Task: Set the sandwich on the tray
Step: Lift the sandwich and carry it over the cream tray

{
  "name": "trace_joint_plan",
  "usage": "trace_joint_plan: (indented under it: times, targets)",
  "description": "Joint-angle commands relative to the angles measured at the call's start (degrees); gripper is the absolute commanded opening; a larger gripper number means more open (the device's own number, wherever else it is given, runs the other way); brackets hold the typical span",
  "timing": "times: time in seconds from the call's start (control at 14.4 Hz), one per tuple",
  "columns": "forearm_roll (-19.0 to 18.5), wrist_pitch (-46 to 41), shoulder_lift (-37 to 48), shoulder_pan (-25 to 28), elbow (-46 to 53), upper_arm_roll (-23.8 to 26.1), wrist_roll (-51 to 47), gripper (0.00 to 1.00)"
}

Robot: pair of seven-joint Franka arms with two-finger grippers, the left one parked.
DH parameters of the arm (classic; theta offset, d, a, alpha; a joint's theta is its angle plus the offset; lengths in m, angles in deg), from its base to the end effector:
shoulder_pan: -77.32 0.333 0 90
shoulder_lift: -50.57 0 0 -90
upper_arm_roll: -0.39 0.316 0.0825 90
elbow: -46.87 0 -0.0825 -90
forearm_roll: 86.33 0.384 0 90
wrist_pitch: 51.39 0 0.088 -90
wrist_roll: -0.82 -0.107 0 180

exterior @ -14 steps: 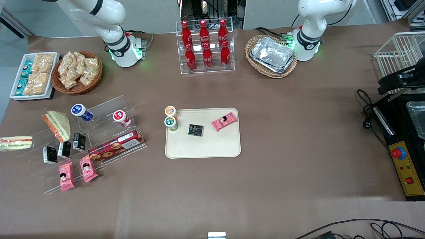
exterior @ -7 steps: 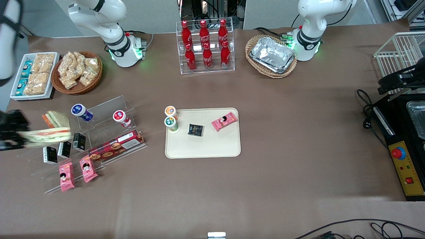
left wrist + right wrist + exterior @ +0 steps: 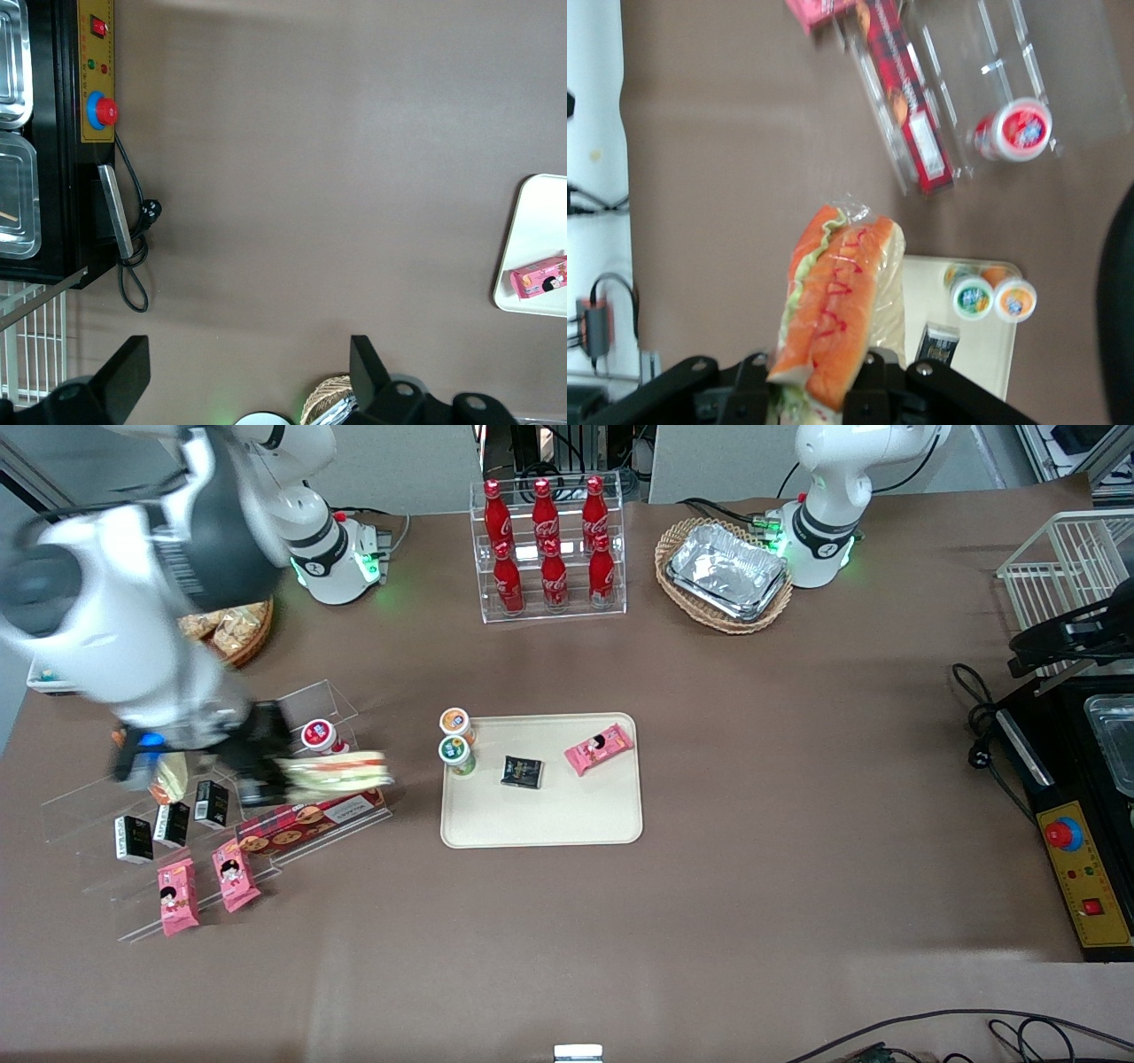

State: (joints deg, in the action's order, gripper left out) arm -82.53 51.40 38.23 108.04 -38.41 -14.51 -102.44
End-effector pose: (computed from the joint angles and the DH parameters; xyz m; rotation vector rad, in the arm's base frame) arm 0.6053 0.1942 0.5603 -2.2022 2.1125 -0.0614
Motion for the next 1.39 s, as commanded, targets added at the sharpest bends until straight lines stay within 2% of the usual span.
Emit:
trace_joint_plan:
  times: [0.0,0.21,0.76,0.97,1.32]
  targets:
    - [0.59,4.43,-4.61,6.97,1.17,-0.84,-6.5,0.0]
    - [0.41,9.69,-8.91,12.86,1.08,-0.75,-13.0,0.0]
    - [2.26,25.42,-22.27,21.22,-0.85,-0.48,-15.92,0.0]
    - [2.17,30.53,-27.02,22.98,-0.94,-0.57,-18.73,0.0]
    - [1.73,34.14,-27.65,22.72,-5.42,-0.57,-18.12,0.0]
